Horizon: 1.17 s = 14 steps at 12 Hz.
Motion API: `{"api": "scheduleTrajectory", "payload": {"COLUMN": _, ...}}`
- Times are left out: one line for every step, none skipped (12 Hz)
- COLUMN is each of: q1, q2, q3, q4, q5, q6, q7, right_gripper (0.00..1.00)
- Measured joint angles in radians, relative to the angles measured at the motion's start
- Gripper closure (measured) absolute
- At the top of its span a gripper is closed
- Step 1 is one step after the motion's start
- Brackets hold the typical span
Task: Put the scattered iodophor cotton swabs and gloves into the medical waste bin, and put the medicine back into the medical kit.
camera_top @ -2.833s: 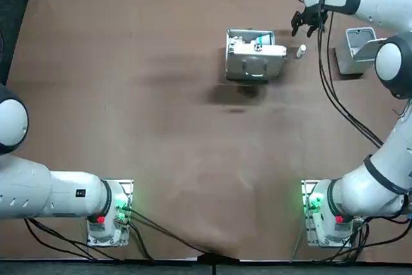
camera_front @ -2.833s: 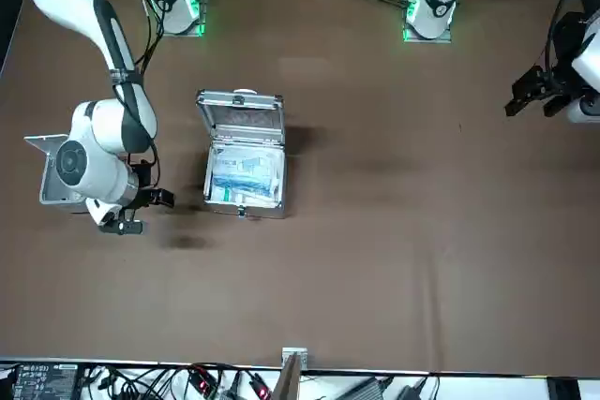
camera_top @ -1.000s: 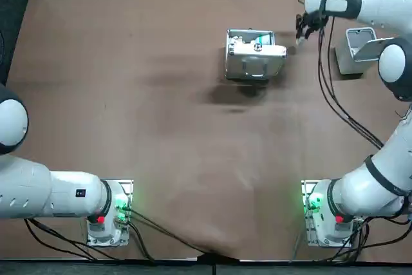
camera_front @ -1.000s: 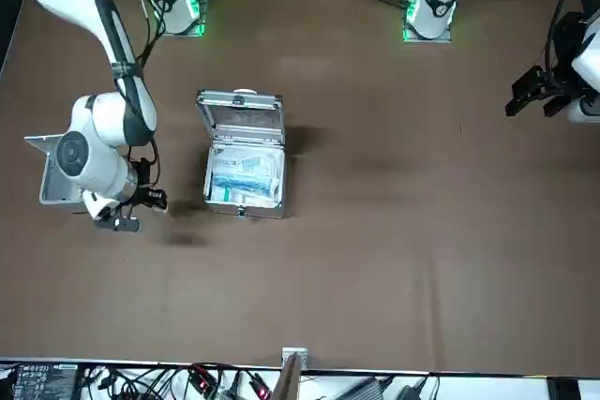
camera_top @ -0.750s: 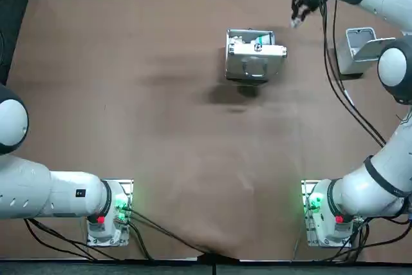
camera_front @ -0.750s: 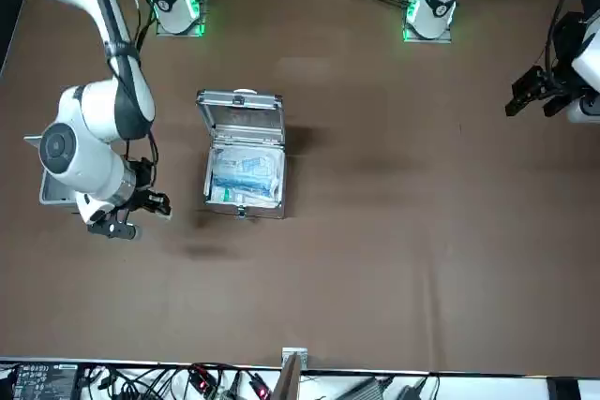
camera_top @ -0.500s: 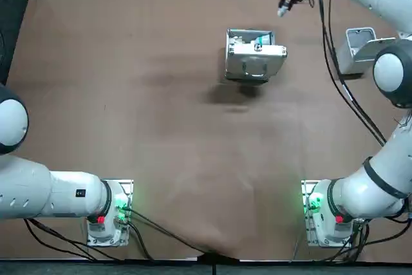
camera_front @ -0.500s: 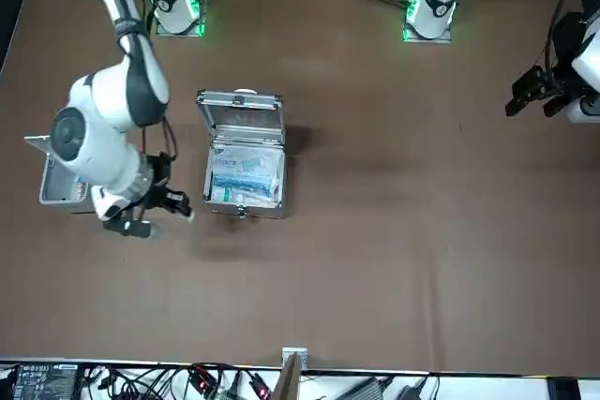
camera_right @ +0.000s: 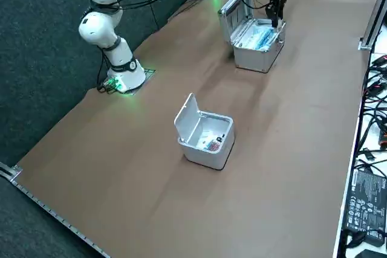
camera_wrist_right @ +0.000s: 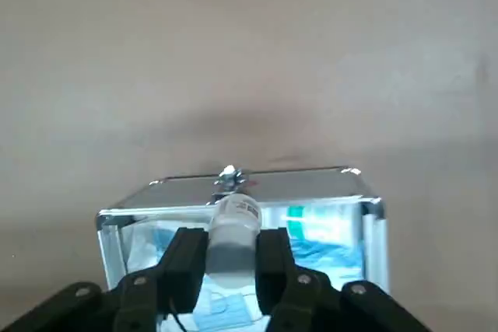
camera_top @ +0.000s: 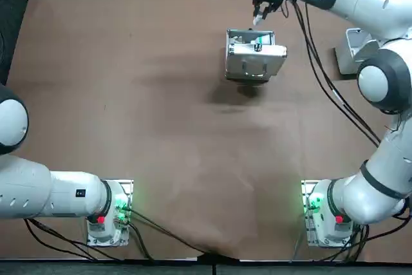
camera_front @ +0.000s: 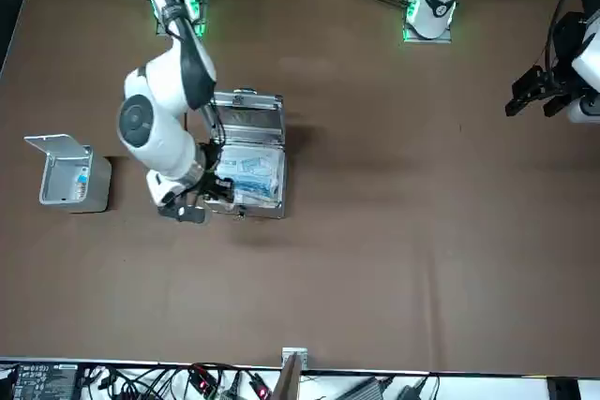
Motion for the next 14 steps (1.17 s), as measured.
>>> {"api": "scheduleTrajectory", "payload": {"q1": 0.017, "q2": 0.008, "q3": 0.0, "q4": 0.003, "q5": -0.01, "q6": 0.0, "q7": 0.027, "right_gripper": 0.63}}
{"api": "scheduleTrajectory", "payload": {"q1": 0.033, "q2": 0.015, "q3": -0.001, "q4": 0.005, "q5": -0.032, "q6": 0.0, "q7": 0.064, "right_gripper": 0.63}}
{"api": "scheduleTrajectory", "payload": {"q1": 0.051, "q2": 0.023, "q3": -0.001, "q4": 0.006, "q5": -0.065, "q6": 0.0, "q7": 0.11, "right_gripper": 0.63}}
{"api": "scheduleTrajectory", "payload": {"q1": 0.068, "q2": 0.032, "q3": -0.001, "q4": 0.006, "q5": -0.102, "q6": 0.0, "q7": 0.159, "right_gripper": 0.63}}
{"api": "scheduleTrajectory", "payload": {"q1": 0.084, "q2": 0.041, "q3": -0.001, "q4": 0.007, "q5": -0.132, "q6": 0.001, "q7": 0.201, "right_gripper": 0.63}}
{"api": "scheduleTrajectory", "payload": {"q1": 0.097, "q2": 0.049, "q3": -0.001, "q4": 0.007, "q5": -0.147, "q6": 0.002, "q7": 0.224, "right_gripper": 0.63}}
{"api": "scheduleTrajectory", "payload": {"q1": 0.106, "q2": 0.059, "q3": -0.001, "q4": 0.007, "q5": -0.153, "q6": 0.003, "q7": 0.238, "right_gripper": 0.63}}
{"api": "scheduleTrajectory", "payload": {"q1": 0.106, "q2": 0.061, "q3": -0.002, "q4": 0.008, "q5": -0.153, "q6": 0.003, "q7": 0.239, "right_gripper": 0.63}}
{"api": "scheduleTrajectory", "payload": {"q1": 0.106, "q2": 0.063, "q3": -0.003, "q4": 0.008, "q5": -0.153, "q6": 0.003, "q7": 0.24, "right_gripper": 0.63}}
{"api": "scheduleTrajectory", "payload": {"q1": 0.106, "q2": 0.066, "q3": -0.004, "q4": 0.008, "q5": -0.153, "q6": 0.003, "q7": 0.24, "right_gripper": 0.63}}
{"api": "scheduleTrajectory", "payload": {"q1": 0.106, "q2": 0.071, "q3": -0.004, "q4": 0.008, "q5": -0.154, "q6": 0.003, "q7": 0.24, "right_gripper": 0.63}}
{"api": "scheduleTrajectory", "payload": {"q1": 0.106, "q2": 0.076, "q3": -0.005, "q4": 0.008, "q5": -0.154, "q6": 0.003, "q7": 0.24, "right_gripper": 0.63}}
{"api": "scheduleTrajectory", "payload": {"q1": 0.106, "q2": 0.081, "q3": -0.005, "q4": 0.008, "q5": -0.154, "q6": 0.004, "q7": 0.24, "right_gripper": 0.63}}
{"api": "scheduleTrajectory", "payload": {"q1": 0.106, "q2": 0.085, "q3": -0.005, "q4": 0.008, "q5": -0.154, "q6": 0.008, "q7": 0.24, "right_gripper": 0.63}}
